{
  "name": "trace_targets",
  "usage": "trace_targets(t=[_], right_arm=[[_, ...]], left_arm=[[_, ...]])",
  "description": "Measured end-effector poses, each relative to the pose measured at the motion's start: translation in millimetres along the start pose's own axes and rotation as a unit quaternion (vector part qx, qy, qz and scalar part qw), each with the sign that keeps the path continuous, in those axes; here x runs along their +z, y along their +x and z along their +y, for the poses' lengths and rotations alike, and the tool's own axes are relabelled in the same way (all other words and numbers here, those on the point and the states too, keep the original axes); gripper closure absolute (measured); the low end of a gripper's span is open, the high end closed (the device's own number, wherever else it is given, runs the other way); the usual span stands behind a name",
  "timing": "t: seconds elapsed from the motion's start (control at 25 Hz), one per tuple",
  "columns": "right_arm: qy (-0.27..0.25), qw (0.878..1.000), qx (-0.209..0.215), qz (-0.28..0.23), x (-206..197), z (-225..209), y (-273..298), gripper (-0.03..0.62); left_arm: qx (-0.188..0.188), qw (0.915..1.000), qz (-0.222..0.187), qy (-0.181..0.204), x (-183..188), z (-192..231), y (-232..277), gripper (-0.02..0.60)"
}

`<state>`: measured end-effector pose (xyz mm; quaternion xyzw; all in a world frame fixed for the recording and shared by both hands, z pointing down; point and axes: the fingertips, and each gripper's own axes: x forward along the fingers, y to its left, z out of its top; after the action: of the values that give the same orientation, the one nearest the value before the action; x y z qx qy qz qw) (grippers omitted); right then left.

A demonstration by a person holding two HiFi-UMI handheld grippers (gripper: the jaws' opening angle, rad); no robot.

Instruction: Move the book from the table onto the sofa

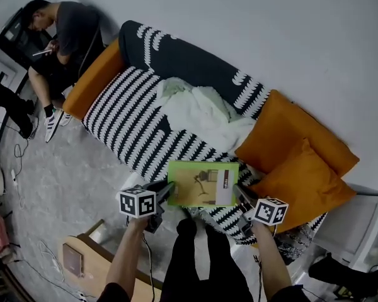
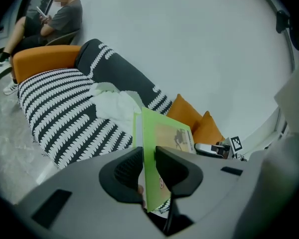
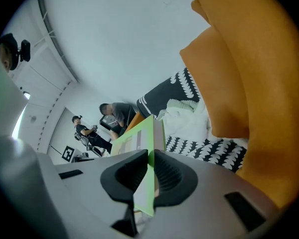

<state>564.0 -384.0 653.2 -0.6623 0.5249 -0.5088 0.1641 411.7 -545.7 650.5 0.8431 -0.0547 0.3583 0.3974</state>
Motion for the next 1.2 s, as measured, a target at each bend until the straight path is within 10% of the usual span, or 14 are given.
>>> trace_targets(t=[0.68, 1.2], right_arm=[[0.048, 0.997, -0.051, 0.015, -27.5, -133.2, 114.2, 0.536], [0.032, 0.993, -0.105, 0.034, -32.9, -157.8, 127.0, 0.534]], left_arm=[[-0.003, 0.9988, 0.039, -0.03, -19.5, 119.8, 133.5, 0.491], [0.054, 0.9972, 0.045, -0.026, -23.2, 154.0, 145.8, 0.489]])
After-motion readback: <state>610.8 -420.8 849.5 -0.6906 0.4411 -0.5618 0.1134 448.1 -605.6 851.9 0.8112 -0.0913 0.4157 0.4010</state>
